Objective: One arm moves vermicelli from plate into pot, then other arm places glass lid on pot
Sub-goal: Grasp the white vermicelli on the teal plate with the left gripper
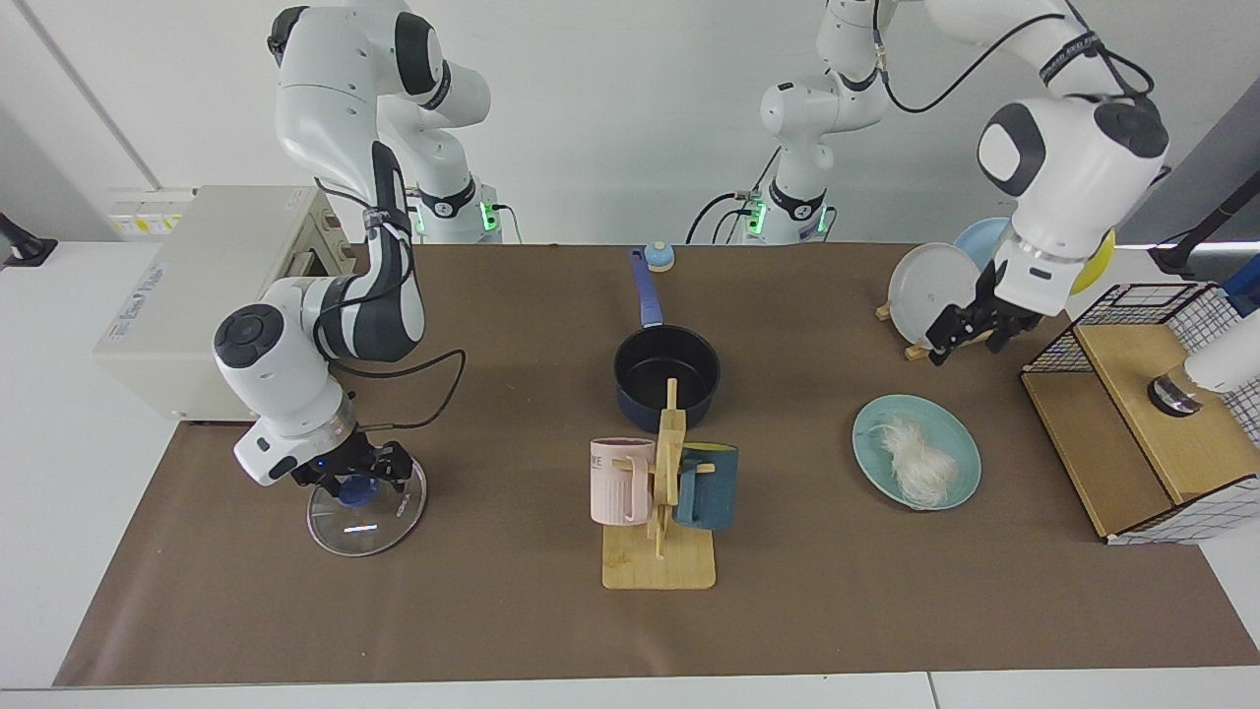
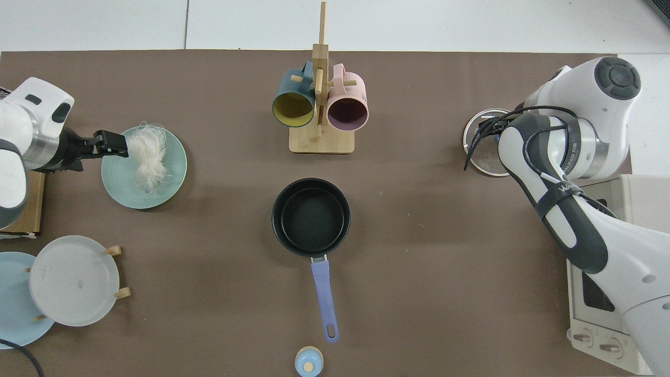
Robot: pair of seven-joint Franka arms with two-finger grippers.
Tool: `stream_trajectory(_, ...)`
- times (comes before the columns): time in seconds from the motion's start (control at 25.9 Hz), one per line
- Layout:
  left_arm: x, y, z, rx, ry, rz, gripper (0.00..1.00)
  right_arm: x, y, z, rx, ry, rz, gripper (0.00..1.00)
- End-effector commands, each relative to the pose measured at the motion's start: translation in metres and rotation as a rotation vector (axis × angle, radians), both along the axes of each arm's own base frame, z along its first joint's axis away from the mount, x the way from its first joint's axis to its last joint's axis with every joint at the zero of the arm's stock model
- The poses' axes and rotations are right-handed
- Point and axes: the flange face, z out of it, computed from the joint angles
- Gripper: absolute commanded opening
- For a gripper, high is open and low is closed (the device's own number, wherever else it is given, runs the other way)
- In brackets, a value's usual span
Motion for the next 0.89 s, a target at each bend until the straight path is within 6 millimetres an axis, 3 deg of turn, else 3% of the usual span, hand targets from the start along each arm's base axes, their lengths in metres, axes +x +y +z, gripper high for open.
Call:
stream_trajectory(0.0,0.024,-0.001,-0.042,0.005,-0.025,0.073,1.00,-0.004,-0.003,-0.010,-0.019,-0.003,0.035,1.00)
stream_trajectory(0.08,0.028,-0.010,-0.065,0.002,-0.004,0.080,1.00,-0.005,-0.004,-0.014,-0.019,0.003,0.036,1.00)
stream_trajectory(0.19,0.033,-0.025,-0.081,0.008,-0.004,0.119,1.00,-0.007,-0.004,-0.017,-0.019,0.009,0.036,1.00)
stream_trajectory(0.35,0.033,-0.025,-0.102,0.039,0.015,0.108,1.00,-0.009,-0.005,-0.023,-0.020,0.011,0.047,0.99)
stream_trajectory(0.39,0.032,-0.022,-0.108,0.040,0.026,0.110,1.00,-0.010,-0.006,-0.024,-0.021,0.013,0.053,0.92)
stream_trajectory(0.5,0.027,-0.026,-0.121,0.040,0.040,0.103,1.00,-0.010,-0.004,-0.024,-0.020,0.017,0.060,0.55)
stream_trajectory(0.7,0.028,-0.022,-0.133,0.035,0.012,0.109,0.97,-0.010,-0.003,-0.024,-0.012,0.024,0.048,0.16)
stream_trajectory(0.77,0.028,-0.024,-0.134,0.035,0.015,0.107,0.74,-0.010,-0.003,-0.025,-0.010,0.029,0.046,0.09)
stream_trajectory(0.81,0.028,-0.024,-0.134,0.035,0.018,0.109,0.52,-0.010,-0.002,-0.025,-0.010,0.029,0.048,0.09)
stream_trajectory(0.85,0.028,-0.020,-0.134,0.036,0.018,0.109,0.02,-0.009,-0.002,-0.023,-0.010,0.026,0.048,0.09)
